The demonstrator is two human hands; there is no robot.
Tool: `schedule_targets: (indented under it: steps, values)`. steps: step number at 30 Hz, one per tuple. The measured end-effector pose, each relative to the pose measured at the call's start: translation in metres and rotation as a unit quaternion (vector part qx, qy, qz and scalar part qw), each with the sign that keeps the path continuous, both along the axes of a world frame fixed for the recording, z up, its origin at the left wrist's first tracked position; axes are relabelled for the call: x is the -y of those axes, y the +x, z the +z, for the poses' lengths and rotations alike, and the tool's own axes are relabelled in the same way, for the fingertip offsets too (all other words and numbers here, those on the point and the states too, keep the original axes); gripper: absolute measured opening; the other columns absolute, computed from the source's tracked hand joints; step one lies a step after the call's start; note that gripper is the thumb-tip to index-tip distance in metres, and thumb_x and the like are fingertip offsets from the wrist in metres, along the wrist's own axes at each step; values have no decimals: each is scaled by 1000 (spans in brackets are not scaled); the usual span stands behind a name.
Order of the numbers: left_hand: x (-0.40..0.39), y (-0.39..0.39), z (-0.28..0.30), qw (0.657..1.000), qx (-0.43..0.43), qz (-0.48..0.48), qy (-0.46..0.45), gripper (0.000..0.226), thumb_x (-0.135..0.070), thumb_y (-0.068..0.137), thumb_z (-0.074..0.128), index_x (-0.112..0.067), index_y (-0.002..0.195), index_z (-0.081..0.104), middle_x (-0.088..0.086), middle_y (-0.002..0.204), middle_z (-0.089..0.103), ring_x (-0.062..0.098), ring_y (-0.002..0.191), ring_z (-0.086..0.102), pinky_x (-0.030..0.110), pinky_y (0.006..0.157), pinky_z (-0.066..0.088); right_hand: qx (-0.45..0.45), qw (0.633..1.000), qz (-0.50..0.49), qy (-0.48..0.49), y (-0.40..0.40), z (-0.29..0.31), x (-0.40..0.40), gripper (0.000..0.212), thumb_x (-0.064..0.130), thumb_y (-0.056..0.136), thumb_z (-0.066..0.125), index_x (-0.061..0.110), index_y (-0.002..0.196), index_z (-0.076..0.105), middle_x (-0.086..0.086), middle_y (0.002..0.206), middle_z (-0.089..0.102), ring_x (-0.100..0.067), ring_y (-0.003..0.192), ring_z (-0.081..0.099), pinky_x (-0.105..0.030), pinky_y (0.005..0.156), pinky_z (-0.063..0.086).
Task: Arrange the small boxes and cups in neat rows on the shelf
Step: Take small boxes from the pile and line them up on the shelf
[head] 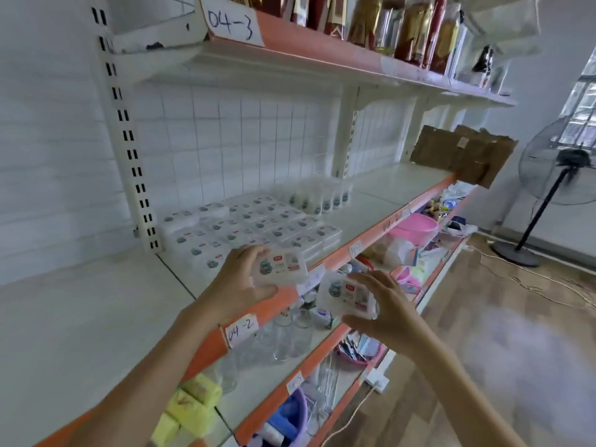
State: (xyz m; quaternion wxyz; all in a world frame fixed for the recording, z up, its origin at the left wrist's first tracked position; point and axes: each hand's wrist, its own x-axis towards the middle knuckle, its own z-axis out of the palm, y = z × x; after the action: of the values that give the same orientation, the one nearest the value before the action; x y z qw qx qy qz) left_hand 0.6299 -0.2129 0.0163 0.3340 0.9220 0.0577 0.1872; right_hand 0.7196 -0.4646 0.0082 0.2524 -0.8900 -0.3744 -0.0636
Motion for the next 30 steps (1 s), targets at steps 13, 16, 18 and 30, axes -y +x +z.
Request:
schedule_targets:
  steps: [13, 16, 18, 30]
  values:
    - [-60, 110, 11, 991, -44, 121, 32, 72, -35, 78, 70, -22, 138, 33, -6, 136, 35, 8, 128, 30, 17, 96, 23, 37, 987, 155, 12, 187, 19, -109, 70, 38, 74, 73, 24, 136, 42, 1, 132, 43, -17, 120, 34, -26, 93, 30]
    - [-71, 134, 11, 985, -65, 158, 27, 71, -38, 78, 69, -21, 138, 34, -9, 129, 35, 6, 124, 34, 17, 94, 26, 28, 979, 202, 10, 232, 19, -134, 71, 39, 74, 74, 24, 136, 42, 3, 131, 42, -17, 121, 35, -23, 92, 29]
    - [-76, 149, 11, 978, -82, 190, 20, 69, -39, 79, 68, -23, 137, 34, -13, 124, 32, 6, 122, 34, 18, 93, 28, 12, 972, 235, 1, 260, 19, -149, 69, 39, 75, 73, 25, 135, 42, 4, 131, 41, -17, 122, 35, -22, 93, 29]
    - [-99, 212, 11, 932, -106, 336, 84, 72, -38, 79, 68, -17, 140, 35, -6, 125, 35, 12, 122, 34, 24, 103, 30, -44, 927, 371, -8, 364, 18, -223, 69, 33, 77, 71, 28, 137, 37, 7, 130, 43, -17, 120, 37, -27, 97, 33]
